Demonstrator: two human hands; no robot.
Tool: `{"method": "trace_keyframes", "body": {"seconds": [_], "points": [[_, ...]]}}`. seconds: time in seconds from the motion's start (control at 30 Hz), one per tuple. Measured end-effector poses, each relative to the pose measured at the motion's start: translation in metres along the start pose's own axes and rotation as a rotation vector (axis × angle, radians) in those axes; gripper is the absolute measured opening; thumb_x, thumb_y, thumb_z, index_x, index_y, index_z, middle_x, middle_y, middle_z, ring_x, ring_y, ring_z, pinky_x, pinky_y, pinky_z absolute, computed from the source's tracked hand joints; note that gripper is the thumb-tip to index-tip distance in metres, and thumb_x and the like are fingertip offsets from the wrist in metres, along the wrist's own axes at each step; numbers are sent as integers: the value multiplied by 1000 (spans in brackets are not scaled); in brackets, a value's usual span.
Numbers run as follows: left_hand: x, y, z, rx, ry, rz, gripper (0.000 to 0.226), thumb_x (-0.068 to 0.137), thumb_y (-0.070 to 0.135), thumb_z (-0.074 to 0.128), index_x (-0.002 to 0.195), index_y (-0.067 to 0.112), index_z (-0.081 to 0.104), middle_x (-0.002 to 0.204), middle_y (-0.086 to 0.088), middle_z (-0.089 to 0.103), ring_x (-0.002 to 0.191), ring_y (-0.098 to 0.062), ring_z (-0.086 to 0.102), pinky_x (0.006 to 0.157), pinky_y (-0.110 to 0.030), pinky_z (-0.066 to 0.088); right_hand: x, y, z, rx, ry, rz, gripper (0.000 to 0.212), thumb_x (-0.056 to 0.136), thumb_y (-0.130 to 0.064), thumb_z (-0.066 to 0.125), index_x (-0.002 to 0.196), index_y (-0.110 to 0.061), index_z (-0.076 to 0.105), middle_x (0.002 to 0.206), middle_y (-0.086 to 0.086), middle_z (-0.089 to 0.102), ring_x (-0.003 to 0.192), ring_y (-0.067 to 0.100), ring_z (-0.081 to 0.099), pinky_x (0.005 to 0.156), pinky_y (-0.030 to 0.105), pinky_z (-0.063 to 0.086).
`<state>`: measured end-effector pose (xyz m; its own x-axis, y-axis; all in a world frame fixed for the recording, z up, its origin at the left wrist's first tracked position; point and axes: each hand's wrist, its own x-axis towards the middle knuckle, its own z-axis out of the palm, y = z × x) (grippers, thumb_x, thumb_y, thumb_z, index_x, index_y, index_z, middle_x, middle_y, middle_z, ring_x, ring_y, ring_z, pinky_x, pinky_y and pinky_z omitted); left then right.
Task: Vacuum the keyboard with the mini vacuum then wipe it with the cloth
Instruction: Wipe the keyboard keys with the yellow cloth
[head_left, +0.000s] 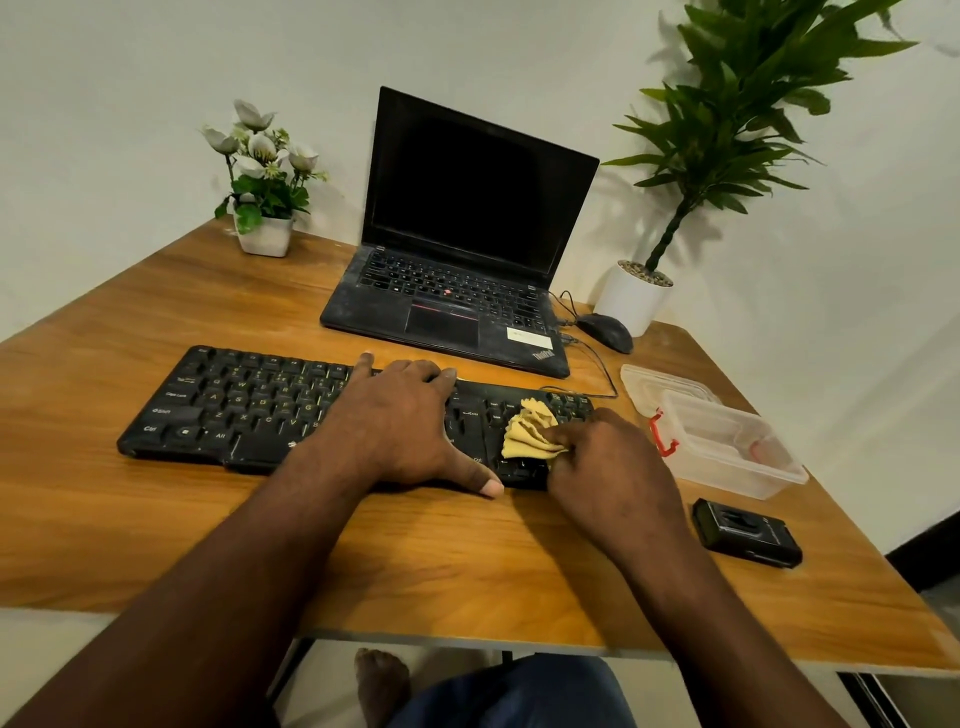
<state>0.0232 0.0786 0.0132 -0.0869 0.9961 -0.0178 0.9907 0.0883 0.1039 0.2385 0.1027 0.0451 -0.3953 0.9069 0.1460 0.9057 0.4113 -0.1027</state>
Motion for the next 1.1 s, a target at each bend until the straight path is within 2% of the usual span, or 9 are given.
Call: {"method": "trace_keyframes", "body": {"seconds": [0.1,0.3,0.43,0.5,0.6,0.7,0.87,1.0,1.1], "points": [[0,1,-1,-8,0,-8,154,43,114,33,165,23,11,172,-2,16,158,-25,17,126,-62,2,-2,2,-3,53,-11,12,37,95,-25,61,131,-29,69,127,2,62,97,13,59,82,32,56],[-2,1,-1,-5,-11,-1,154,43,113,34,165,22,11,172,-3,16,158,-25,16,126,-62,4,-2,-5,4,55,51,2,35,95,-27,60,128,-24,71,123,3,62,103,16,58,85,35,56],[-3,3,-2,-19,7,-7,154,43,112,34,165,21,12,172,-2,18,158,-24,18,126,-63,5,1,-14,-3,87,87,-31,32,95,-27,58,122,-24,74,117,0,63,95,13,56,75,30,50],[-3,2,-2,-22,-6,-7,154,42,112,33,165,21,12,172,-2,18,157,-24,18,126,-62,5,4,-22,-4,102,128,-55,35,96,-28,58,129,-27,70,119,-2,59,102,13,54,81,32,52],[-3,2,-2,-7,-3,6,143,55,107,39,165,21,11,172,-2,19,157,-23,18,127,-61,5,3,-44,1,-3,25,-131,38,97,-35,59,133,-27,66,124,0,55,114,17,53,93,39,55],[-2,1,-2,6,26,11,128,68,96,48,165,20,12,171,-2,20,156,-22,20,127,-61,6,-5,-52,0,-69,-19,-158,37,96,-40,60,125,-20,70,120,2,56,109,18,57,90,38,57],[-4,2,-1,9,4,13,144,55,106,45,165,21,9,172,0,17,158,-22,16,127,-61,4,-37,-31,3,-2,26,-225,35,100,-42,54,131,-32,66,124,-6,54,109,12,54,87,28,51],[-4,0,-1,3,20,17,144,53,110,34,166,24,6,173,-1,15,158,-23,14,126,-63,4,-57,8,22,87,89,-132,36,95,-34,61,131,-38,68,105,-15,51,89,4,51,70,18,40],[-4,0,1,-6,17,19,151,45,114,27,166,26,3,173,-1,14,158,-23,14,126,-63,2,-60,36,27,103,192,54,37,94,-29,63,129,-39,70,108,-13,54,89,4,51,67,13,34]]}}
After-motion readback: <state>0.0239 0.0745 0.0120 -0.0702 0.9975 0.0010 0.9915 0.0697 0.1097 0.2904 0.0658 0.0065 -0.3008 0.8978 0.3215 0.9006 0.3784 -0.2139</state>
